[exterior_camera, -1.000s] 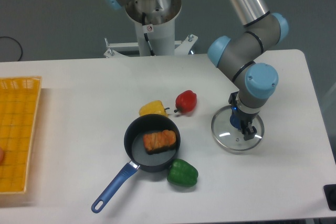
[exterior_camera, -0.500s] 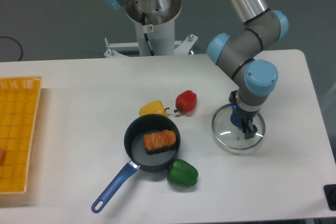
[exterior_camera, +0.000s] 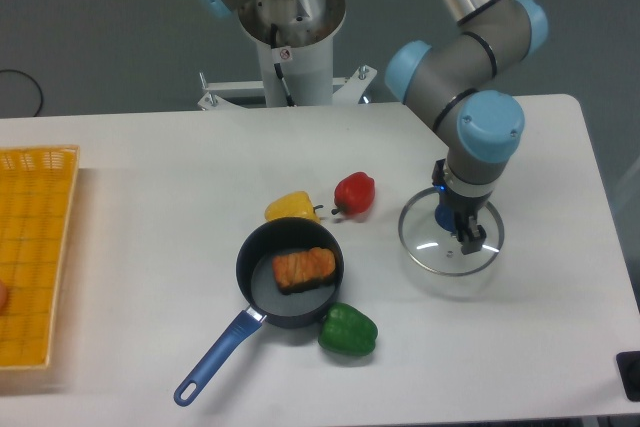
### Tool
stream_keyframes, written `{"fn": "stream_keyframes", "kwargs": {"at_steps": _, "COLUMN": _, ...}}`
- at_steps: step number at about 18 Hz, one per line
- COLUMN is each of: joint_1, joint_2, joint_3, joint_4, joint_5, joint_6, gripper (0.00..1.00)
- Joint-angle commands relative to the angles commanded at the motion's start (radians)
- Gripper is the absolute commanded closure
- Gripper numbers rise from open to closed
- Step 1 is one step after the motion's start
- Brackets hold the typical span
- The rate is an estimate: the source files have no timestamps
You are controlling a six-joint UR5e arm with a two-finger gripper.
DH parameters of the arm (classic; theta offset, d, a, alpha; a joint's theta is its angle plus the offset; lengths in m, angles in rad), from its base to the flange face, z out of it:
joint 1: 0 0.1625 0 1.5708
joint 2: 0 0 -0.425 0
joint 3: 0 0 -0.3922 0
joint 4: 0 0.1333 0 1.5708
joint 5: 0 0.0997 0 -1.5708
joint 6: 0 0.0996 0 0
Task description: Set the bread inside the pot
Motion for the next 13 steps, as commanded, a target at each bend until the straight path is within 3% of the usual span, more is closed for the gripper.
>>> {"fn": "stream_keyframes", "kwargs": {"at_steps": 3, "joint_1": -0.019, "joint_2": 0.014, "joint_3": 0.000, "joint_4": -0.029, "joint_5": -0.002, "joint_6": -0.015, "gripper": 0.40}}
{"fn": "stream_keyframes", "kwargs": {"at_steps": 13, "joint_1": -0.020, "joint_2": 0.023, "joint_3": 0.002, "joint_4": -0.029, "joint_5": 0.003, "joint_6": -0.015, "gripper": 0.40}}
